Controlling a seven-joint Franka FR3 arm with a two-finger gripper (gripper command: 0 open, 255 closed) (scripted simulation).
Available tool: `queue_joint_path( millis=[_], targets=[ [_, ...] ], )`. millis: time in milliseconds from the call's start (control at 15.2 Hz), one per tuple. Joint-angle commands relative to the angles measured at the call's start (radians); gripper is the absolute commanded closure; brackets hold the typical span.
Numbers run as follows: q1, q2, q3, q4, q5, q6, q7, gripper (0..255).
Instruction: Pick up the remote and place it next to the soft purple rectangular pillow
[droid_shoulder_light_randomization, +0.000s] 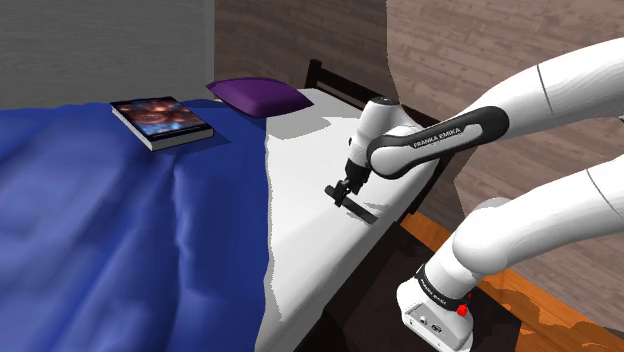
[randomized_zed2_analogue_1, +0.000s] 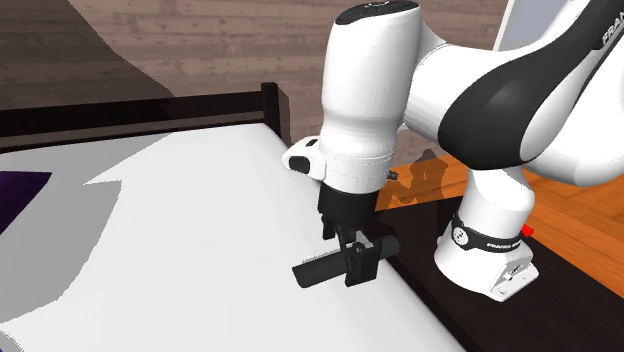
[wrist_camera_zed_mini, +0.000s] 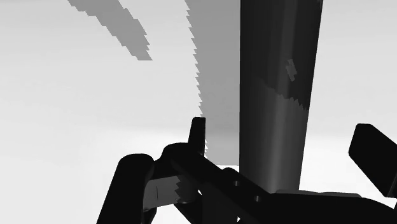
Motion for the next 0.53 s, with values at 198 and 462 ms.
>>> queue_joint_path(
  millis=[198, 462],
  targets=[
    [-0.002, 0.008, 0.001, -0.001, -0.002, 0.011, 0.001, 0],
    [-0.002, 0.008, 0.000, -0.001, -0.002, 0.010, 0.001, 255]
  ],
)
